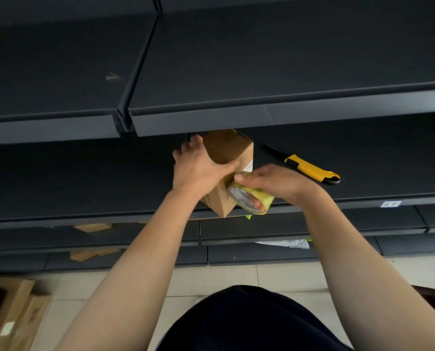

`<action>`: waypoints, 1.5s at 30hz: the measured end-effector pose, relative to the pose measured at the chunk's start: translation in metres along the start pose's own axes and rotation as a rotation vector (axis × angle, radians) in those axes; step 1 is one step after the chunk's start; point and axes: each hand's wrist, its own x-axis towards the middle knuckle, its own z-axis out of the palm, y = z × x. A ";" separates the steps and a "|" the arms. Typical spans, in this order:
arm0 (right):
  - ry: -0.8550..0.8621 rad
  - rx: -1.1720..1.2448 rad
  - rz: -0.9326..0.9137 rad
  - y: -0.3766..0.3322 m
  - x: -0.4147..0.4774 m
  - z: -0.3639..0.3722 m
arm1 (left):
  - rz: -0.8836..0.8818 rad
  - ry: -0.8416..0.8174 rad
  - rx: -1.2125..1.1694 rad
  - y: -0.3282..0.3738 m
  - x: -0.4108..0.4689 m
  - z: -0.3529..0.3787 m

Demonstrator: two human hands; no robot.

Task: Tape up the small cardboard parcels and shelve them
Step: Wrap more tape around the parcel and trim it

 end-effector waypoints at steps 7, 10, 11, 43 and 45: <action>0.096 0.078 -0.129 -0.019 0.006 0.000 | -0.202 -0.172 -0.432 -0.033 0.025 -0.009; 0.149 0.104 -0.182 -0.034 0.017 0.009 | -0.188 -0.239 -0.385 -0.038 0.031 -0.005; 0.157 0.107 -0.195 -0.039 0.019 0.011 | -0.188 -0.229 -0.394 -0.040 0.031 -0.004; -0.107 -0.474 0.299 0.058 0.057 0.017 | -0.341 -0.009 -0.252 -0.116 0.044 0.022; -0.097 -0.445 0.320 0.058 0.057 0.015 | -0.179 0.168 0.070 -0.093 0.032 0.027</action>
